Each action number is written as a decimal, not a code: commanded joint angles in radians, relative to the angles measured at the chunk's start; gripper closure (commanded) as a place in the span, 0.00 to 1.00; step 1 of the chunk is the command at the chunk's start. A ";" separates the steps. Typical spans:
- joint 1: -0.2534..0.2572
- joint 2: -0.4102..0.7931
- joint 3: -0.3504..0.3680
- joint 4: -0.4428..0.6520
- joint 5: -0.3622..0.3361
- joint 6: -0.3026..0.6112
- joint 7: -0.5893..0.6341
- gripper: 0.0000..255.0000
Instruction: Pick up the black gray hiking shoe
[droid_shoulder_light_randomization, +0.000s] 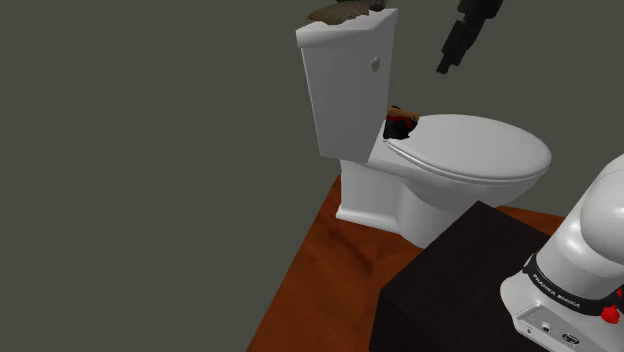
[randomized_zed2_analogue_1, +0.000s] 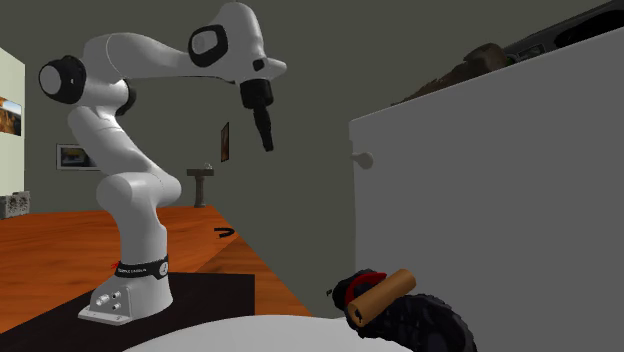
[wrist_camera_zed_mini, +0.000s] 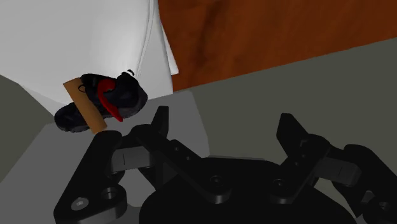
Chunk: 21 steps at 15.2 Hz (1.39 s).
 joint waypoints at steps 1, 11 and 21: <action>0.009 0.043 -0.062 0.006 0.005 0.023 -0.083 0.00; 0.097 0.419 -0.371 0.191 0.160 0.071 -0.524 0.00; 0.001 0.996 -0.488 0.568 0.539 -0.091 -1.008 0.00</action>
